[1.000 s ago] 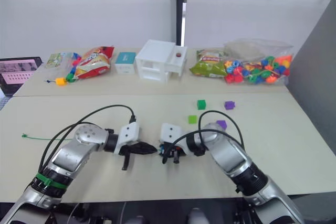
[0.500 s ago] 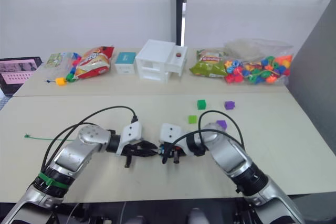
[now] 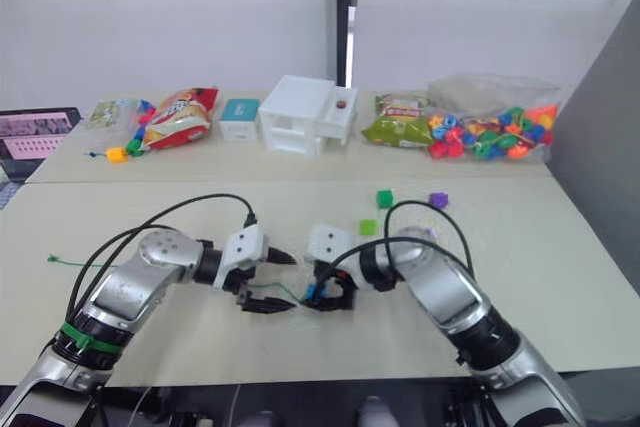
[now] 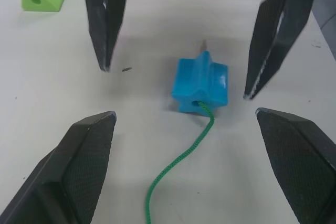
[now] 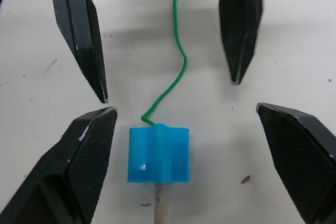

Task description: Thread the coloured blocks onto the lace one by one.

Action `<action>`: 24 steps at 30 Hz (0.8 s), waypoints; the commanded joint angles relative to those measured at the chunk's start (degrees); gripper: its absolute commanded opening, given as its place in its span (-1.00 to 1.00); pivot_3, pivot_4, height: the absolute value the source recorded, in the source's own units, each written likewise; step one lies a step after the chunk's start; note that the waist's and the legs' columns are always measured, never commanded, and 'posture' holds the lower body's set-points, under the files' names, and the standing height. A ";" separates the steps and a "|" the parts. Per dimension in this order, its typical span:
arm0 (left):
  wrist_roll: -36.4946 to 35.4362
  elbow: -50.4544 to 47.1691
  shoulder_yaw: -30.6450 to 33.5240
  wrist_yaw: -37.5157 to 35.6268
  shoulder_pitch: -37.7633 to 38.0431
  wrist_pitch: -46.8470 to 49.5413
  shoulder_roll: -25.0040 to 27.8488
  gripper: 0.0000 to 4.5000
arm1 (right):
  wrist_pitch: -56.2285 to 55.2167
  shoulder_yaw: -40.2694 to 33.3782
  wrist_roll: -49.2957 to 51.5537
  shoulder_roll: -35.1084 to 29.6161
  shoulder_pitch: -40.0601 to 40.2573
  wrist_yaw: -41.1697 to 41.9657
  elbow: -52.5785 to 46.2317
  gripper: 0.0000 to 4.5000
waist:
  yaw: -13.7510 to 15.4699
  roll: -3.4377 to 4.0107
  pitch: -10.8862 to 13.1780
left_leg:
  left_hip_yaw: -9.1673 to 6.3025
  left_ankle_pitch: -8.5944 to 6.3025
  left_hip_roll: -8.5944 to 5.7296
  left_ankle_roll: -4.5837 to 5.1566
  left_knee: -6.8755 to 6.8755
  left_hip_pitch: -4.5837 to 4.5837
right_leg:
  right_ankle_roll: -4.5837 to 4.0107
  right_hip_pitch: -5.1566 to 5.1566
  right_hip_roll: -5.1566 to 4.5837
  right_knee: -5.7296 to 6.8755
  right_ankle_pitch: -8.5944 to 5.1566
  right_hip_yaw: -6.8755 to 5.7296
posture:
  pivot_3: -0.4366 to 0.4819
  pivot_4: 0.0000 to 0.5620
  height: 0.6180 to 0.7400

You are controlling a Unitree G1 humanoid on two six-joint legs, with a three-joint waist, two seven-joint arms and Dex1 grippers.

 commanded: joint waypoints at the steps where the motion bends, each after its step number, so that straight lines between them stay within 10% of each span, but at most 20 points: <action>1: 0.27 -2.13 -0.90 0.20 -0.88 -1.42 -0.88 1.00 | 1.50 -2.80 2.89 -1.88 -0.23 0.65 -4.61 1.00 | 0.01 0.00 0.00 | 0.00 0.00 0.00 0.00 0.00 0.00 | 0.00 0.01 0.01 -0.01 0.00 0.00 | -0.05 -0.47 1.00; 14: 7.59 5.11 -7.58 3.08 -4.35 -6.23 -6.75 1.00 | 2.47 -5.42 5.10 -10.97 7.59 -1.69 -9.51 1.00 | -0.01 -0.01 0.01 | 0.01 0.00 0.01 0.01 0.06 -0.07 | 0.03 0.00 0.03 -0.02 0.02 -0.02 | -0.05 -0.47 1.00; 24: 7.53 5.93 -7.68 2.01 -4.73 -6.64 -7.53 -0.38 | -1.90 -0.18 0.99 -10.31 8.28 -4.42 -5.89 1.00 | 0.12 -0.01 0.01 | 0.00 0.00 -0.01 0.01 0.07 -0.09 | 0.03 0.00 -0.01 -0.05 0.02 -0.02 | -0.05 -0.47 1.00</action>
